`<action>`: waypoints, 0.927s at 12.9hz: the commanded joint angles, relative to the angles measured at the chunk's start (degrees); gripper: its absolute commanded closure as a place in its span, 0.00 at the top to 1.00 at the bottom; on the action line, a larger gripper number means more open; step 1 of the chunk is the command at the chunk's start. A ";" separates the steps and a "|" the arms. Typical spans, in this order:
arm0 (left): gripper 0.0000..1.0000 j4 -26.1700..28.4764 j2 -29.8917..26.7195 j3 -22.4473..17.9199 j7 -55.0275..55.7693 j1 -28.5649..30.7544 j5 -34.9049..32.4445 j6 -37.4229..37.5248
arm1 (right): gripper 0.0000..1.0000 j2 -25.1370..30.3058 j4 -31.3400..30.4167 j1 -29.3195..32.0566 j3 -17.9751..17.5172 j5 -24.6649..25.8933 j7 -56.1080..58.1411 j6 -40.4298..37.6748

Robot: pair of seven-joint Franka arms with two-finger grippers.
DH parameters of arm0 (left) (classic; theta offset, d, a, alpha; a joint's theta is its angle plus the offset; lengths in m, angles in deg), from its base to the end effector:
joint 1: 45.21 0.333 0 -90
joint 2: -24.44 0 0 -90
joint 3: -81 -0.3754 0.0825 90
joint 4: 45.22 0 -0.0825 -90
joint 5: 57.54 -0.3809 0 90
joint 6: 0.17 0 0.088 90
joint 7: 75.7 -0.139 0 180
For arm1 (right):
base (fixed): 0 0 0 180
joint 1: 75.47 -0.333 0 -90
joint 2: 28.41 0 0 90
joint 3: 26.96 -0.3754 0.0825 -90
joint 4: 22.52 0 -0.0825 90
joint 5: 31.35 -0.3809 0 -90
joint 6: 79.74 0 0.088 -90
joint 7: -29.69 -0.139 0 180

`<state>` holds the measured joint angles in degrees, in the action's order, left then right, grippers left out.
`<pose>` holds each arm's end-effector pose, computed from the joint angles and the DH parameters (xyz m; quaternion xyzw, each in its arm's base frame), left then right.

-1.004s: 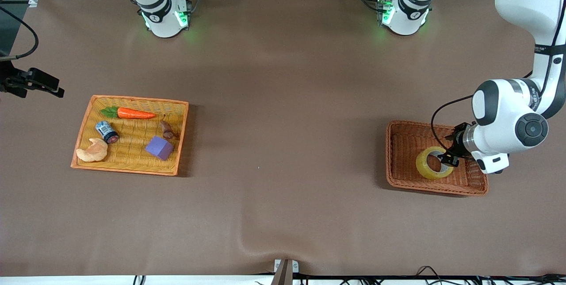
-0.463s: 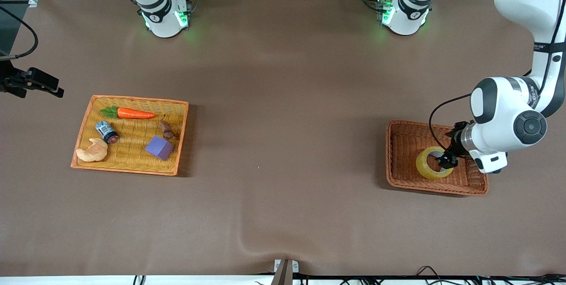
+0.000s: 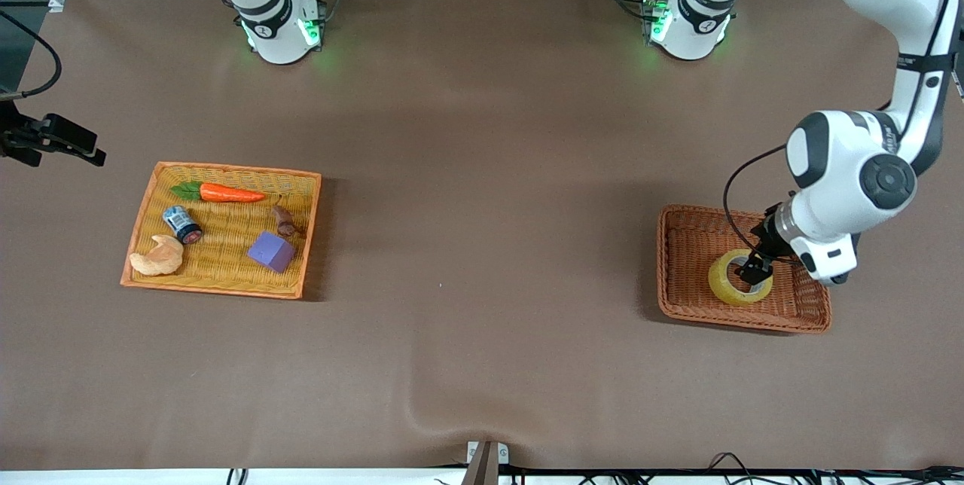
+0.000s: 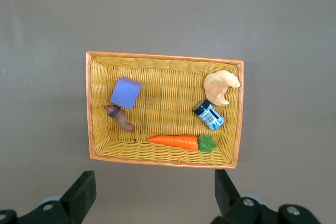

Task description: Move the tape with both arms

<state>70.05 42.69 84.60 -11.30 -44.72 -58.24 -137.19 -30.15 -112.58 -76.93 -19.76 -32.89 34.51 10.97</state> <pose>0.6244 -0.0317 0.3282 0.8612 0.5073 0.0226 0.0217 0.5601 -0.0514 0.6357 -0.9999 0.0083 0.0083 0.0123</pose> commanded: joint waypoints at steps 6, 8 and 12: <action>1.00 9.98 -11.65 1.14 -26.46 1.96 -2.73 -4.15 | 1.00 0.86 -0.04 -0.21 0.18 -0.13 0.02 -0.36; 1.00 7.70 -12.70 1.40 -33.42 1.44 -2.81 1.12 | 1.00 0.86 -0.04 -0.21 0.18 -0.13 -0.07 -0.36; 1.00 -1.17 -14.20 3.16 -47.92 1.79 -2.73 15.09 | 1.00 0.42 -0.12 -0.21 0.18 0.13 -0.16 -1.24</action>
<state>72.96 29.49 87.11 -53.26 -43.50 -59.54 -128.35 -30.15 -112.47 -76.93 -19.72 -32.85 34.51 10.65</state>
